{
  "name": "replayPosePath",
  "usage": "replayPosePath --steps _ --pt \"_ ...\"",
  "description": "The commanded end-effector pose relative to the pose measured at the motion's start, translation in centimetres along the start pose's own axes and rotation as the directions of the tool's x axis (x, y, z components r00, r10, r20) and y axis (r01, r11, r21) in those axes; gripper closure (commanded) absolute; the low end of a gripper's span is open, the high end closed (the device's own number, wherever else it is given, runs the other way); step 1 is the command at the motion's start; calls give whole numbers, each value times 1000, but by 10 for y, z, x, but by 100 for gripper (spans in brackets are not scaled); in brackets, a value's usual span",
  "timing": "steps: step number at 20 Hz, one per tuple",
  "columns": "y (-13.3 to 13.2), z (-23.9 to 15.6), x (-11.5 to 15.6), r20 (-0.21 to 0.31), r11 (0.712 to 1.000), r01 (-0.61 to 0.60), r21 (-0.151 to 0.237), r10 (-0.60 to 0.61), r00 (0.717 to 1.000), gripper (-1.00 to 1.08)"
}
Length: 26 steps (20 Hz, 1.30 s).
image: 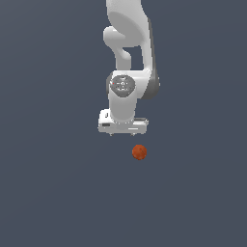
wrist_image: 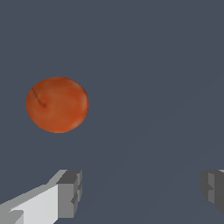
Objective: Pick up the object and move it to a goal position.
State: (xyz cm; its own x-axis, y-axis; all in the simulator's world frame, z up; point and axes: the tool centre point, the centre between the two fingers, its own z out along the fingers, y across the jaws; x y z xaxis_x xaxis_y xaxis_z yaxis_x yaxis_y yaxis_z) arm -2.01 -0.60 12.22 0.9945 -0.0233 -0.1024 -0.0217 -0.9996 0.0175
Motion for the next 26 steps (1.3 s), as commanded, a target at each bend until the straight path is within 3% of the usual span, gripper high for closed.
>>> replayPosePath --steps 1,12,26 --pt "-4 1 3 -5 1000 -27 1 27 1000 -92" --pt "-34 7 22 -39 974 -228 16 228 973 -92" --pt "-75 16 44 -72 878 -476 56 479 875 -92"
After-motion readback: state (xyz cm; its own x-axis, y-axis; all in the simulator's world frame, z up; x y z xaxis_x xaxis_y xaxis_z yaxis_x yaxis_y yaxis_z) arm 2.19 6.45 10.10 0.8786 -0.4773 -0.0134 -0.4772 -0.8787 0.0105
